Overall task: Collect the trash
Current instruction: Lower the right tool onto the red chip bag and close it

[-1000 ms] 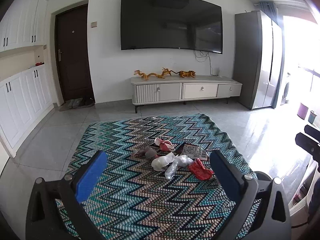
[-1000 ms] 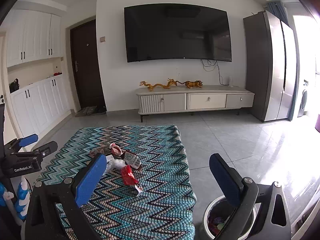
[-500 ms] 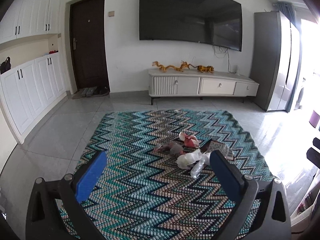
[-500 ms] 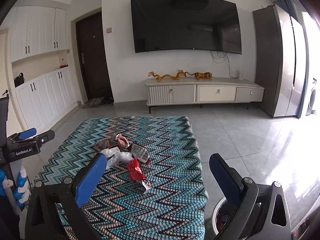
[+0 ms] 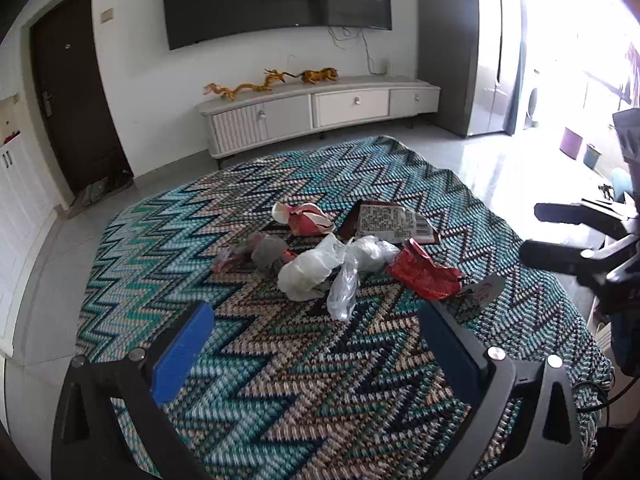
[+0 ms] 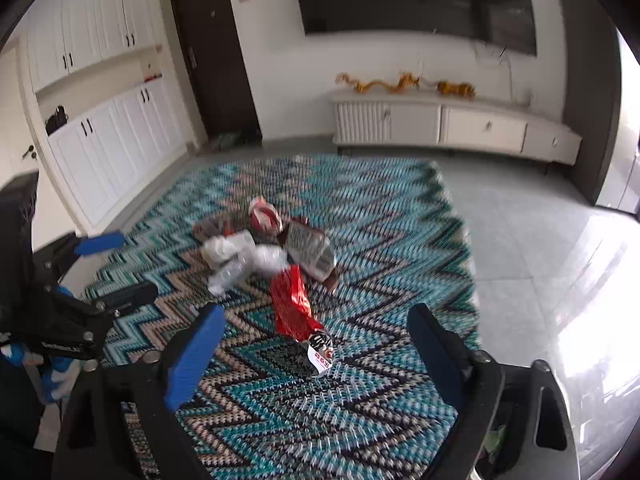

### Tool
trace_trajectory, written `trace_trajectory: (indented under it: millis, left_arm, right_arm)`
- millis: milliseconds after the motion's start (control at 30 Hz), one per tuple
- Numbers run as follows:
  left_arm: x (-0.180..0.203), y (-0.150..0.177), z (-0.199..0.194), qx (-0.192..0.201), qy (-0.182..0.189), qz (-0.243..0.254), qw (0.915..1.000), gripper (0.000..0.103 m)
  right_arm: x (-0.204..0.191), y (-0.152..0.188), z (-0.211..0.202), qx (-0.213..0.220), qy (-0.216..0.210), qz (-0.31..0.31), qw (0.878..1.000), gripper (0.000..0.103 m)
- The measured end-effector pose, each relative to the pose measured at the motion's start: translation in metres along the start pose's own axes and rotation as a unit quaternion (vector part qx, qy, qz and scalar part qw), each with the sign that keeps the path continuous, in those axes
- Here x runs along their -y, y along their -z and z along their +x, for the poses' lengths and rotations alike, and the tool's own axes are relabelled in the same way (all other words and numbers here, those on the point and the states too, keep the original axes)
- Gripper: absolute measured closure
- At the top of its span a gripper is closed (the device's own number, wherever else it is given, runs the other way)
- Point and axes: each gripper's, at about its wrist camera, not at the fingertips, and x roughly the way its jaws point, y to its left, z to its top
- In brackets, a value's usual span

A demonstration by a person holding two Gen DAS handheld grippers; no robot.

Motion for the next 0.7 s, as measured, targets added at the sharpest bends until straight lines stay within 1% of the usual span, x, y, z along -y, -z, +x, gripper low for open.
trace_trajectory:
  millis: [33,133,200,300,400,600,667,700]
  left_arm:
    - [0.0,-0.002,0.005,-0.002,0.004,0.003,1.0,0.0]
    - [-0.003,-0.007,0.023,-0.015,0.011,0.006,0.9998,0.0]
    - [-0.005,-0.011,0.035,-0.025,0.02,0.009,0.9995,0.001]
    - [-0.005,-0.014,0.051,-0.035,0.036,0.027,0.9984,0.001]
    - [-0.008,-0.021,0.063,-0.034,0.059,0.044,0.9967,0.003]
    - [-0.019,-0.029,0.08,-0.037,0.092,0.042,0.9942,0.004]
    - [-0.02,-0.027,0.087,-0.046,0.101,0.039,0.9931,0.004]
    - [-0.02,-0.026,0.089,-0.049,0.102,0.04,0.9928,0.004]
  right_arm:
    - [0.001,0.0,0.009,-0.008,-0.008,0.001,1.0,0.02]
    - [0.003,0.0,0.032,-0.032,-0.029,0.003,0.999,0.027]
    - [0.002,-0.002,0.047,-0.046,-0.04,0.0,0.998,0.031]
    - [0.001,-0.003,0.063,-0.063,-0.053,-0.005,0.997,0.035]
    - [0.002,-0.004,0.078,-0.076,-0.06,-0.005,0.995,0.043]
    - [0.007,-0.003,0.092,-0.09,-0.064,-0.001,0.994,0.048]
    - [0.008,-0.003,0.095,-0.094,-0.065,0.0,0.993,0.052]
    - [0.008,-0.002,0.097,-0.097,-0.065,0.0,0.993,0.057]
